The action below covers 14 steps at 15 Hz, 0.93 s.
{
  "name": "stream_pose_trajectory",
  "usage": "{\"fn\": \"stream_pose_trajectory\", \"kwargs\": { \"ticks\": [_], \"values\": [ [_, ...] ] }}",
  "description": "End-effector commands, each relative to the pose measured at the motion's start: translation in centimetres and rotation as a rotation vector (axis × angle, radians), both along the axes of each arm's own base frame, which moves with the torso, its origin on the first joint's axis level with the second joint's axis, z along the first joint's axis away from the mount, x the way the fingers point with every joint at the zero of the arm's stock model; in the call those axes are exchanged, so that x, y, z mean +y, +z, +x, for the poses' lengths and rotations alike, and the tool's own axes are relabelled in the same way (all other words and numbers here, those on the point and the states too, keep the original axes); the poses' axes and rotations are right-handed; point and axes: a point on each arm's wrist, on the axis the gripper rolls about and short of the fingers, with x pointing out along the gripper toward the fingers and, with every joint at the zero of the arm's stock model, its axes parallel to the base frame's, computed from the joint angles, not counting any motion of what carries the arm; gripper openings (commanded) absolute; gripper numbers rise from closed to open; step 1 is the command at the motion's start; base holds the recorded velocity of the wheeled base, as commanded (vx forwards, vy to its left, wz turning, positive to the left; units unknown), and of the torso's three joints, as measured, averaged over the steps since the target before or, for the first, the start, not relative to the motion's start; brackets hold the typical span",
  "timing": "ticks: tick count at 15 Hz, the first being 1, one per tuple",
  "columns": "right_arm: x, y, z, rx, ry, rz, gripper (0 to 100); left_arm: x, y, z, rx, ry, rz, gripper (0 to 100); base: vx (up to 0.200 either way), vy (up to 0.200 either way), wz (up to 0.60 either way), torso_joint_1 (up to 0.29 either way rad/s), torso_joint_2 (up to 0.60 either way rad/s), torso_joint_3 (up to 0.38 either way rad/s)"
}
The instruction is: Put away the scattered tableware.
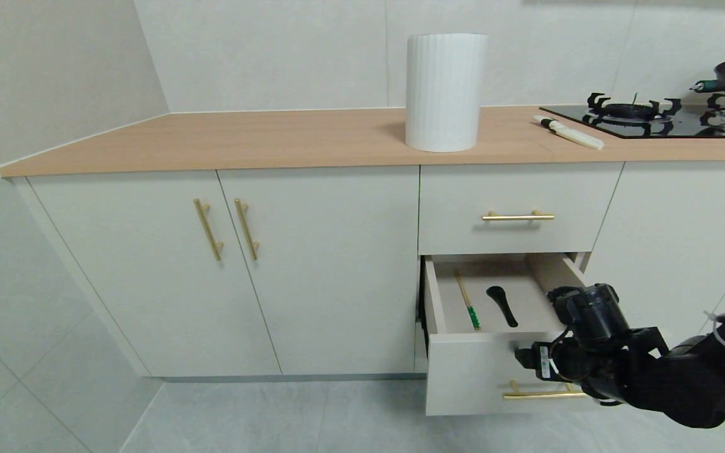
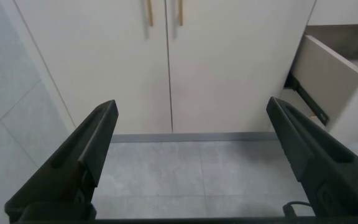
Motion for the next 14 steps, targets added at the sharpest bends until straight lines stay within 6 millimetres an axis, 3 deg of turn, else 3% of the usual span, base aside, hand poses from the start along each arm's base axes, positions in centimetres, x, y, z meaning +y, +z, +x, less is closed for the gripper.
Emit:
{"fn": "stream_pose_trajectory", "kwargs": {
  "ticks": [1,6,9,14],
  "values": [
    [0.0,-1.5,0.5,0.017,-0.022,-0.013,100,0.0,0.0,0.0,0.000,0.000,0.000,100,0.000,0.000,0.00,0.000,0.00,0.000],
    [-0.4,-3.0,2.1,-0.055,-0.073,-0.002,100,0.0,0.0,0.0,0.000,0.000,0.000,100,0.000,0.000,0.00,0.000,0.00,0.000],
    [-1.5,-5.3,4.2,-0.178,-0.129,0.041,100,0.0,0.0,0.0,0.000,0.000,0.000,100,0.000,0.000,0.00,0.000,0.00,0.000],
    [-2.0,-7.8,5.6,-0.233,-0.145,0.059,100,0.0,0.0,0.0,0.000,0.000,0.000,100,0.000,0.000,0.00,0.000,0.00,0.000]
  ]
}}
